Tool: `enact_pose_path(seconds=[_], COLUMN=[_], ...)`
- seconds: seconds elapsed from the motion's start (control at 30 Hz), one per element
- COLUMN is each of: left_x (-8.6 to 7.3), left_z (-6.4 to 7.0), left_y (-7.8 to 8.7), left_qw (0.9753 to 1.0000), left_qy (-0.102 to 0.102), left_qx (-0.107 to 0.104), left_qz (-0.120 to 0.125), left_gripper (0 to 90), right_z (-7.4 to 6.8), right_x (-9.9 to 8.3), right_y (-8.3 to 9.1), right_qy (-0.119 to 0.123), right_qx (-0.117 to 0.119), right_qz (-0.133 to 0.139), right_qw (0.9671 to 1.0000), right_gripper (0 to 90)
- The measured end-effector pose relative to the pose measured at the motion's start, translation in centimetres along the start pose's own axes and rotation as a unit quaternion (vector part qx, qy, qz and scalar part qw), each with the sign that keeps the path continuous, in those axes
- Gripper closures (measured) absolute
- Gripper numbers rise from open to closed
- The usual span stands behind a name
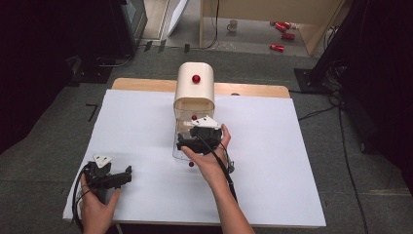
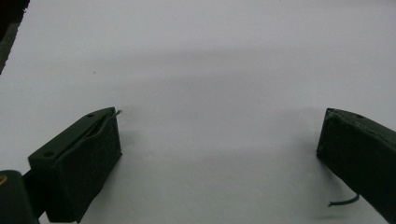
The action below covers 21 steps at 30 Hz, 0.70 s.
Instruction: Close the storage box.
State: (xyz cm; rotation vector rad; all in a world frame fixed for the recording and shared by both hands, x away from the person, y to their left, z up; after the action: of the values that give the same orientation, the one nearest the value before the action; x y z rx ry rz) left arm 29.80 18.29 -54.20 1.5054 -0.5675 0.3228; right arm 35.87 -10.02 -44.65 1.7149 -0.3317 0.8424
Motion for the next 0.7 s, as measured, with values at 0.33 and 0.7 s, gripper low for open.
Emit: enact_pose_path(seconds=[0.33,0.7], left_x=[0.0,0.0], left_z=[0.0,0.0], left_y=[0.0,0.0], left_qw=[1.0000,1.0000], left_qy=[0.001,0.001], left_qx=[0.000,0.000], left_qz=[0.000,0.000], left_gripper=[0.0,0.0], right_z=[-0.1,-0.4], right_x=[-3.3,-6.9], right_y=[1.3,2.3], right_qy=[-0.006,-0.021], right_qx=[-0.010,-0.023], right_qz=[-0.011,-0.006], right_qw=[0.9999,0.9995], right_gripper=[0.0,0.0])
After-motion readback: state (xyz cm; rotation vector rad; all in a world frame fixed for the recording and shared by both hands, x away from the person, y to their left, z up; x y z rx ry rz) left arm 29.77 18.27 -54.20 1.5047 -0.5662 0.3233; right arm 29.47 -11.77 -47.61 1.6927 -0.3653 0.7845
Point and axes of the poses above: each handheld gripper's, and its own axes: y roughly backward along the jaws, x roughly out of its top, z roughly to its right, the point moved 6 cm from there along -y, roughly forward along the jaws, and after that the axes turned 11 degrees about -z, right-handed, at the moved point
